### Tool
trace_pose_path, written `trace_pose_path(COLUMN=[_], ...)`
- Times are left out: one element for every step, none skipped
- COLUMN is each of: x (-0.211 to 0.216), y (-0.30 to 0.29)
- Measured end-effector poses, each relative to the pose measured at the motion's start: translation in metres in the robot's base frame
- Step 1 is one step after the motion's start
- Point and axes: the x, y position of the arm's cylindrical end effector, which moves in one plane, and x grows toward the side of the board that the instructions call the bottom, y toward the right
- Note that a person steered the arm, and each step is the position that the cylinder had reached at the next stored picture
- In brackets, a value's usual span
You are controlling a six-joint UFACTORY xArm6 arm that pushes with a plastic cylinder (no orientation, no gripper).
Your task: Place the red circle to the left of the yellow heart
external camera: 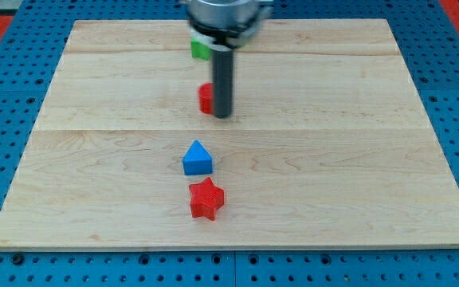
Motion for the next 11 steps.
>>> trace_pose_path(x=[-0.017,-0.017,-0.006,0.001,0.02,0.015,0.003,-0.014,-0.026,0.001,-0.023], y=[-0.062,-0.055,-0.052,-0.052,-0.061,-0.061,-0.056,-0.057,-0.012,-0.01,-0.001])
